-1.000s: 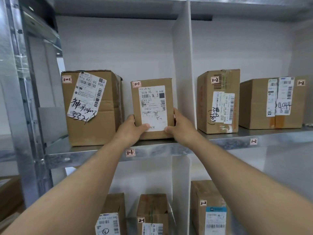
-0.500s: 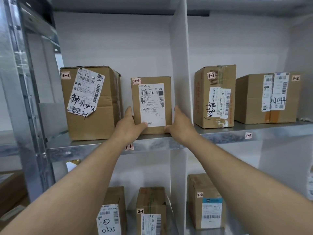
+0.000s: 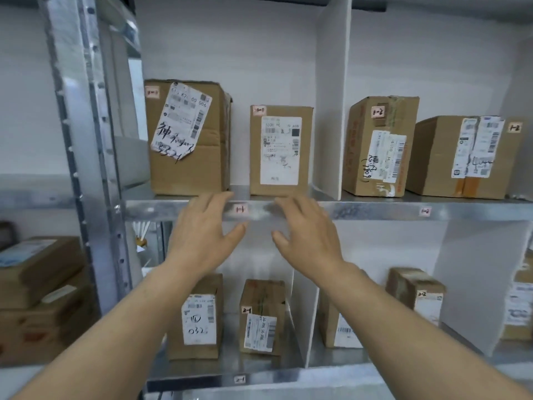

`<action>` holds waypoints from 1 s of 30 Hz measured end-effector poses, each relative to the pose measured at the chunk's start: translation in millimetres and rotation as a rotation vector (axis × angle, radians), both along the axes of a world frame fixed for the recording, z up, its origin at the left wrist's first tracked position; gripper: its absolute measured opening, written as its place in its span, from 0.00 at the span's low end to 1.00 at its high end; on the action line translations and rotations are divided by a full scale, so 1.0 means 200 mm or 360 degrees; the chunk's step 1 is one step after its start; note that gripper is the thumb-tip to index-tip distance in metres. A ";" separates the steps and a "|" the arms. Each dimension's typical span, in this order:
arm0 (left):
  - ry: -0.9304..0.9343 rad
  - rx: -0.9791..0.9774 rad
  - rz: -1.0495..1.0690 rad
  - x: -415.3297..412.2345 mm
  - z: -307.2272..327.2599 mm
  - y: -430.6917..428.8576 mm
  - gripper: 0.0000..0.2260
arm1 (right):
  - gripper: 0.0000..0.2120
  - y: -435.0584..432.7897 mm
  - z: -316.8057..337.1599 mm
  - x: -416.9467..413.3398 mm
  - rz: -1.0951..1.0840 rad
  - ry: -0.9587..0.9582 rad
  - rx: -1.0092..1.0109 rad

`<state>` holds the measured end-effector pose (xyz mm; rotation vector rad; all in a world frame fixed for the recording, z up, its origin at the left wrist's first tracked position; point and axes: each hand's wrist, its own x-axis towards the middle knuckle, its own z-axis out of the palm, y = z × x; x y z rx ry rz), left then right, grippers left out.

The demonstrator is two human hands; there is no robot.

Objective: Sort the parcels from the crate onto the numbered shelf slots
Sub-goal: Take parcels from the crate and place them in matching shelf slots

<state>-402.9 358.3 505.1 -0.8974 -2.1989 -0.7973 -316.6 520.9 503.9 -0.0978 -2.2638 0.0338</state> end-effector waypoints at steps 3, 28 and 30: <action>-0.0068 -0.0114 0.0196 0.07 -0.17 -0.13 0.25 | 0.22 -0.09 -0.16 0.01 0.0075 -0.0166 0.0043; -0.1122 -0.0402 0.1513 1.45 -1.42 -0.63 0.28 | 0.23 -0.60 -1.24 0.70 0.1001 -0.1216 0.0221; -0.1161 -0.0401 0.1627 1.58 -1.44 -0.70 0.29 | 0.22 -0.67 -1.28 0.77 0.1108 -0.1239 0.0248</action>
